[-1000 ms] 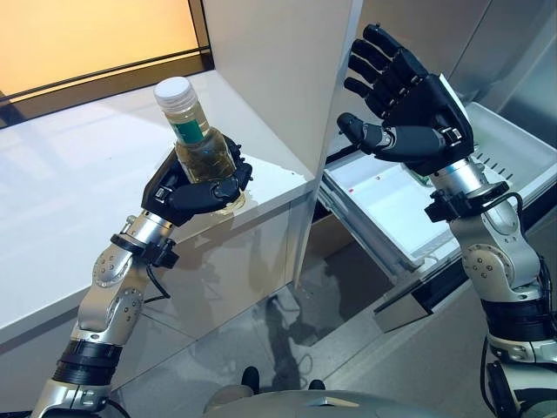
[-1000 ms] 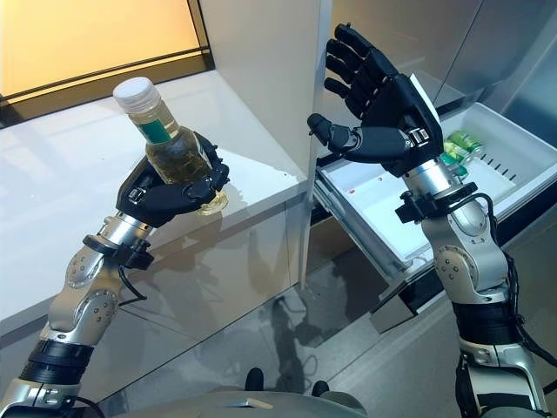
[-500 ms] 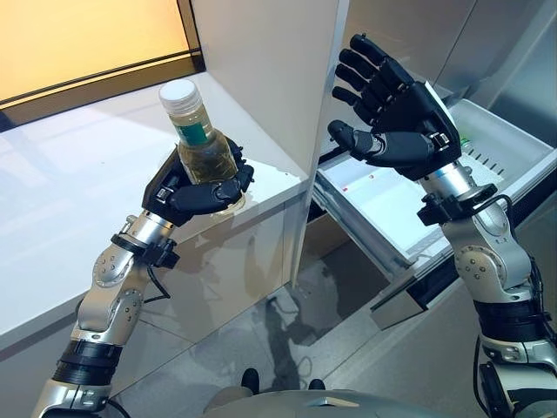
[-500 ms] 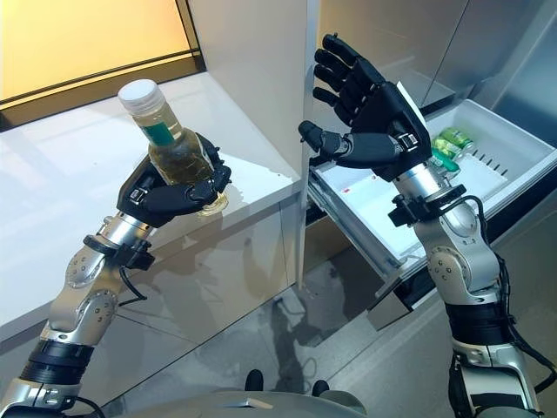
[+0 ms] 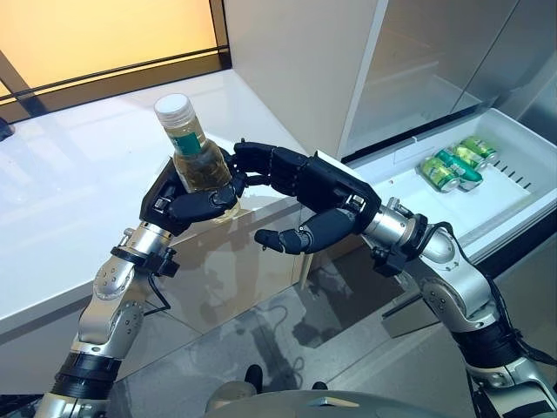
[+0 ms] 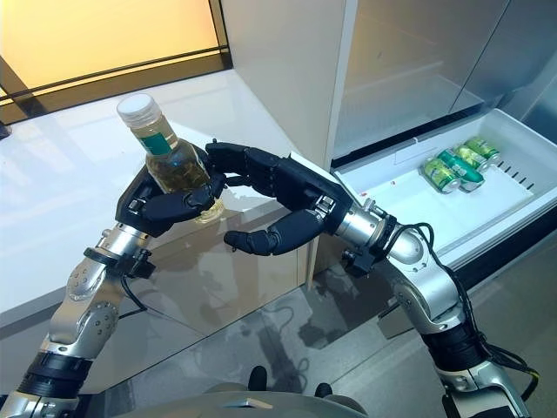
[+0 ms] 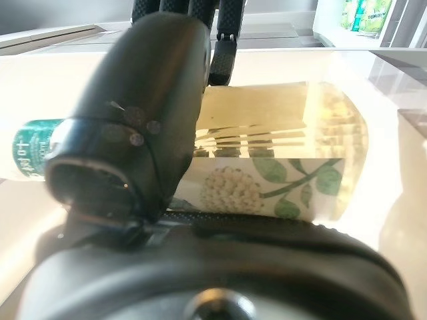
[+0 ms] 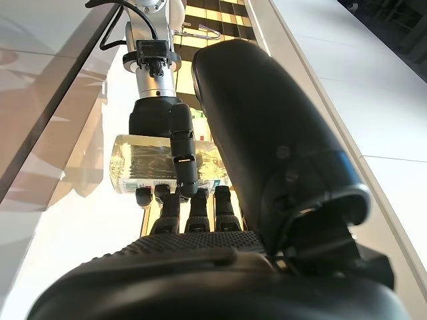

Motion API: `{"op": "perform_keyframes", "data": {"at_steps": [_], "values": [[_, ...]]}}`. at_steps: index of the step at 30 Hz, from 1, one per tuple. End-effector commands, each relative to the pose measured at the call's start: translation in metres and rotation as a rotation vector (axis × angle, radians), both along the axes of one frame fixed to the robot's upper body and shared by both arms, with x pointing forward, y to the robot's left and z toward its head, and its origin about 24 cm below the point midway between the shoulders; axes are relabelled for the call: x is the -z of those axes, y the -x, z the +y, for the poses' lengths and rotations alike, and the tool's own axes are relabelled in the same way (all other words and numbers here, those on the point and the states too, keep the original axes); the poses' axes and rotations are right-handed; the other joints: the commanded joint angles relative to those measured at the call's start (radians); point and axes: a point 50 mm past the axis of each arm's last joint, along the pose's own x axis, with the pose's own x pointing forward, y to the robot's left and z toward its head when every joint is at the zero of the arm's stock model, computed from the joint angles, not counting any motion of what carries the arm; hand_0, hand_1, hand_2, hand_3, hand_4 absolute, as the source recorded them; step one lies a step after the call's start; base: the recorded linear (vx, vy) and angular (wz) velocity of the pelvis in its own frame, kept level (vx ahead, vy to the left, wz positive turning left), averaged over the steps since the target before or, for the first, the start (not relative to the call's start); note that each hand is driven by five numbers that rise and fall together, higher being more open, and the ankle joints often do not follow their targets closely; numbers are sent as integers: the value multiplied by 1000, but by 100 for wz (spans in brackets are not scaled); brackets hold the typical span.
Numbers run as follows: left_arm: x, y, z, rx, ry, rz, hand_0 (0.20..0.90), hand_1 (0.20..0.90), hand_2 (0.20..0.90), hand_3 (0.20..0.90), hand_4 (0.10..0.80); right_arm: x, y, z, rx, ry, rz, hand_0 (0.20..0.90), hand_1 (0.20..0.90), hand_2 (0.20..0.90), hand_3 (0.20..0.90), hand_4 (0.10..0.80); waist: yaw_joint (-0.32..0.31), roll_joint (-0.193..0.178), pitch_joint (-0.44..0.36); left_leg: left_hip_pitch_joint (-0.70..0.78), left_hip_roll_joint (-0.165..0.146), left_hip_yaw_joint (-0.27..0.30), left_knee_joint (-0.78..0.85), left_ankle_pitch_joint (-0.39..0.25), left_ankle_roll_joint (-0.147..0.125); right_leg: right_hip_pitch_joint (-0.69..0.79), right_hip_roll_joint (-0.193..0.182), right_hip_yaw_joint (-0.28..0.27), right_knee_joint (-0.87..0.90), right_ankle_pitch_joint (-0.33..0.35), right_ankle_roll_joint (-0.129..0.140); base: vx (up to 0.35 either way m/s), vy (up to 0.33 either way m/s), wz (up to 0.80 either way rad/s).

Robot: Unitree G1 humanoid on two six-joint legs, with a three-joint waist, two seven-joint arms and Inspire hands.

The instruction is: Put drinks into fridge and close the fridge

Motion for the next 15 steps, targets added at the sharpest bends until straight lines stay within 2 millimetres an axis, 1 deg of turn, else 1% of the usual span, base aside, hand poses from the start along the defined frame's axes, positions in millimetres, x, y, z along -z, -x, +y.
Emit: {"op": "perform_keyframes", "data": {"at_steps": [1, 7, 9, 13, 15], "values": [[-97, 13, -20, 96, 36, -566, 300, 300, 300, 200, 100, -38, 25, 24, -175, -111, -234, 900, 900, 900, 900, 800, -19, -11, -110, 6, -42, 7, 1, -81, 25, -43, -17, 24, 21, 31, 62, -32, 11, -3], [-106, 17, -19, 95, -55, -629, 300, 300, 300, 200, 100, -58, 12, 7, -25, -165, -276, 900, 900, 900, 900, 800, -15, -12, -118, 0, -47, -1, 1, -80, 25, -47, -17, 23, 18, 37, 63, -3, 1, -1], [-107, 16, -19, 97, -74, -633, 300, 300, 300, 200, 100, -60, 7, 4, 1, -184, -259, 900, 900, 900, 900, 800, -14, -11, -119, -1, -48, -2, 1, -80, 25, -48, -17, 24, 18, 37, 62, 0, 0, 0], [-109, 13, -20, 98, -116, -634, 300, 300, 300, 200, 100, -69, -2, -5, 97, -194, -307, 900, 900, 900, 900, 800, -11, -13, -123, -1, -48, -2, 1, -81, 27, -48, -16, 23, 17, 38, 61, 0, 0, 0], [-109, 13, -20, 110, -124, -628, 300, 300, 300, 200, 100, -73, -5, -8, 105, -206, -298, 900, 900, 900, 900, 800, -10, -14, -124, 1, -48, -2, 1, -82, 27, -47, -15, 23, 17, 38, 60, 0, 0, 0]]}}
